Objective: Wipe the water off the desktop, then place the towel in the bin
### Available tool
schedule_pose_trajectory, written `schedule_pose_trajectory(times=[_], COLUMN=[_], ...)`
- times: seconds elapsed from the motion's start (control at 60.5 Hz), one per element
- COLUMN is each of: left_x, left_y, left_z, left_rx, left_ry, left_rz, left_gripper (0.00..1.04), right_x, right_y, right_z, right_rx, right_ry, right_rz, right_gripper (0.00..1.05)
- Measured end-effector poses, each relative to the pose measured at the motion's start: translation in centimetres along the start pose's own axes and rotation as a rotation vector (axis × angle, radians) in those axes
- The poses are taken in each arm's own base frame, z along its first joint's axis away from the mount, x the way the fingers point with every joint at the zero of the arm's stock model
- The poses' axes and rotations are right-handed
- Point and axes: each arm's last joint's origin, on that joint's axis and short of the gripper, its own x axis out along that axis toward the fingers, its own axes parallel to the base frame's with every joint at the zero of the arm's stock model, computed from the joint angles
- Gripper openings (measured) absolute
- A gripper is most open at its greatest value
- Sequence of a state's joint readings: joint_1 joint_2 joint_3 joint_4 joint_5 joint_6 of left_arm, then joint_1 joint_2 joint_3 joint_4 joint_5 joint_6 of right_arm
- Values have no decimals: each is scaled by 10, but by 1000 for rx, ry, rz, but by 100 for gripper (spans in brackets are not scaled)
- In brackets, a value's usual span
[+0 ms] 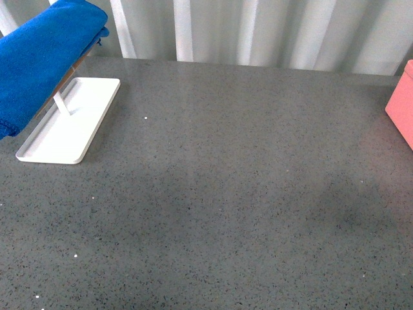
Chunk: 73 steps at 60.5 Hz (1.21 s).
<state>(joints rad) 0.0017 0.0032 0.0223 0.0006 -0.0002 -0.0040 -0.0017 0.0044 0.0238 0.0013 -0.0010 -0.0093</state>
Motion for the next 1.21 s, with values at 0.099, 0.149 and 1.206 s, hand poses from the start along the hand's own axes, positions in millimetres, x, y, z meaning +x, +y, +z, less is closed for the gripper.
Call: schedule_pose_trajectory(times=[0.099, 0.149, 1.206], left_x=[0, 0, 0], left_y=[0, 0, 0], left_z=[0, 0, 0], left_rx=[0, 0, 0], left_ry=[0, 0, 0], left_rz=[0, 0, 0], left_gripper=[98, 98, 98], right_x=[0, 0, 0], right_y=[0, 0, 0], right_z=[0, 0, 0], right_rx=[0, 0, 0], right_ry=[0, 0, 0], right_rz=[0, 0, 0], right_gripper=[98, 98, 98])
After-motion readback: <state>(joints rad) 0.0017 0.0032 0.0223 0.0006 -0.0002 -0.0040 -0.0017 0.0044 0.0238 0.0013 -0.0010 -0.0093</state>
